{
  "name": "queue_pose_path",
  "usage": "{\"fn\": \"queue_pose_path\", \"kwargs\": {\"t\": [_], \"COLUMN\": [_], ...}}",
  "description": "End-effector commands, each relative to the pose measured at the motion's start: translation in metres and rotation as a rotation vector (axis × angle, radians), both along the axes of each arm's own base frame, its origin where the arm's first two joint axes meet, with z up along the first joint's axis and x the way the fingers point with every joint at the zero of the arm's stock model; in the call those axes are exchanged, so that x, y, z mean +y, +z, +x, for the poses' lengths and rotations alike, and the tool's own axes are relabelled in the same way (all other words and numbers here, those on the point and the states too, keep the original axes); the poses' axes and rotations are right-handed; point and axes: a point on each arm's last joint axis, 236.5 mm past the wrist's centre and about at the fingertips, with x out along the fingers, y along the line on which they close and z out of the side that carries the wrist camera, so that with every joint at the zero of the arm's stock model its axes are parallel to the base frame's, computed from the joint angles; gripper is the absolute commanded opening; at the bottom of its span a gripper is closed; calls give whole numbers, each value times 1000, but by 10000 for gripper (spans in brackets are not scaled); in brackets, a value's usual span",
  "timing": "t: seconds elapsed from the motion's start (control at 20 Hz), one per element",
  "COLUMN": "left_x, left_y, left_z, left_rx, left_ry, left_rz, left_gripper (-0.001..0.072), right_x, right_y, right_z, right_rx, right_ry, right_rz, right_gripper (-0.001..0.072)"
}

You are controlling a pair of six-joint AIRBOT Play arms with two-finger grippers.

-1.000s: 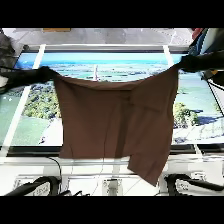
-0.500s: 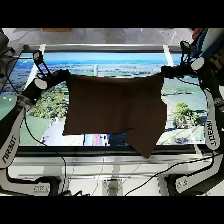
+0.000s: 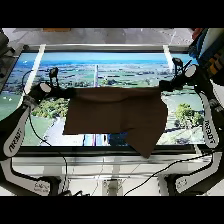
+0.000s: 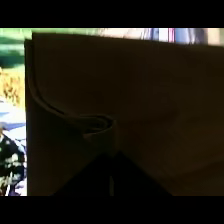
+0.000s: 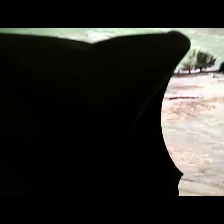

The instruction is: Fold the clothes and pants, and hang the long-sleeved shirts on hangers.

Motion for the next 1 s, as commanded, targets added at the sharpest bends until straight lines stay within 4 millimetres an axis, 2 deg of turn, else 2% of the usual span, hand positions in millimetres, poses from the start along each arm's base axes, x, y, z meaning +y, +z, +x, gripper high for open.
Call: {"fn": "queue_pose_path", "kwargs": {"t": [0.0,0.15,0.2,0.25,0.3,0.35,0.4,0.55,0.6,0.65,0.75,0.8,0.85,0.95], "left_x": [-6,-9,-12,-16,-19,-23,-23,-16,-9,2,33,55,77,112], "left_y": [-23,-21,-20,-16,-12,-5,2,37,52,69,95,110,126,158], "left_z": [-17,-17,-17,-16,-15,-15,-16,-24,-31,-43,-66,-74,-80,-91], "left_rx": [97,97,98,97,94,88,80,48,41,45,50,33,3,-66], "left_ry": [-33,-27,-20,-12,-6,-2,-6,-32,-42,-57,-63,-39,-1,80], "left_rz": [-12,-29,-50,-76,-99,-119,-124,-114,-100,-81,-9,34,63,85], "left_gripper": [10,11,31,148,309,449,478,477,477,477,474,475,475,475], "right_x": [-4,0,1,3,4,4,2,-19,-33,-47,-68,-76,-77,-63], "right_y": [-32,-43,-43,-43,-43,-43,-43,-32,-23,-14,-3,1,4,10], "right_z": [-30,-42,-45,-49,-54,-58,-63,-75,-79,-87,-112,-128,-145,-175], "right_rx": [126,176,189,208,230,247,267,282,278,283,328,357,365,331], "right_ry": [-31,-65,-76,-79,-75,-71,-68,-48,-41,-25,-45,-62,-74,-63], "right_rz": [-9,14,20,30,32,32,26,-73,-119,-154,-135,-107,-53,100], "right_gripper": [13,30,191,489,632,625,624,612,569,460,423,363,331,305]}}
